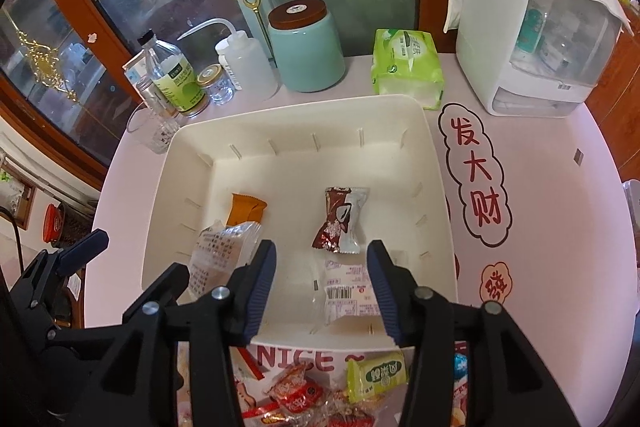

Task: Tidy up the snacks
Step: 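Lower both snacks into the tray and open both grippers, then move the left gripper to a clear crumbly cake bag while right moves to the dark date packet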

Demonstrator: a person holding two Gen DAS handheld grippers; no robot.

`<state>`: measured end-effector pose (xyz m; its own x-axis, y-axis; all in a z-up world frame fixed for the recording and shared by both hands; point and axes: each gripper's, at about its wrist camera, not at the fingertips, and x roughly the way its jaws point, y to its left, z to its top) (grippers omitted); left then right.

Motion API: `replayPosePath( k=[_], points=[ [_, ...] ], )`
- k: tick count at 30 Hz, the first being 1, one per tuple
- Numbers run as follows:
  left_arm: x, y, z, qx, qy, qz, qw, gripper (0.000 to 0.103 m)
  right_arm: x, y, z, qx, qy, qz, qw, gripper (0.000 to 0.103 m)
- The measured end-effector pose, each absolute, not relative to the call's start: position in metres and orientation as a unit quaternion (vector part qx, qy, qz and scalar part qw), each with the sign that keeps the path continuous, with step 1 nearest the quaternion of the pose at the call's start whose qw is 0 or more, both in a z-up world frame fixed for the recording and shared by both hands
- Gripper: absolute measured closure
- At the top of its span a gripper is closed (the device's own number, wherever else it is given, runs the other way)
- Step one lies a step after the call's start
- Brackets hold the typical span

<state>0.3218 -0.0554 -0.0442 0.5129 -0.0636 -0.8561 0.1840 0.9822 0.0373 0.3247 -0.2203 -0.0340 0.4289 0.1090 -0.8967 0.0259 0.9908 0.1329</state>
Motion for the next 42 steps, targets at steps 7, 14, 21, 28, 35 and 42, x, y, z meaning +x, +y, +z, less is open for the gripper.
replayPosePath(
  k=[7,14,21,28,35,42],
  points=[
    [0.287,-0.045,-0.021,0.071,0.473,-0.063,0.876,0.007,0.295,-0.214,-0.011,0.057,0.522,0.038,0.850,0.055],
    [0.236,-0.033,0.004,0.074,0.452,-0.055,0.887,0.007,0.249,-0.203,0.015,0.046,0.506,0.054,0.859,0.055],
    [0.181,-0.023,0.015,0.079,0.445,-0.050,0.891,0.007,0.197,-0.193,0.030,0.034,0.495,0.070,0.866,0.055],
    [0.134,-0.012,0.010,0.080,0.452,-0.051,0.887,0.007,0.150,-0.189,0.029,0.032,0.497,0.082,0.863,0.055],
    [0.093,0.012,-0.023,0.076,0.470,-0.054,0.878,0.007,0.110,-0.182,0.008,0.025,0.510,0.101,0.854,0.055],
    [0.069,0.042,-0.091,0.040,0.527,-0.035,0.848,0.007,0.089,-0.168,-0.040,0.021,0.544,0.111,0.831,0.055]
  ],
)
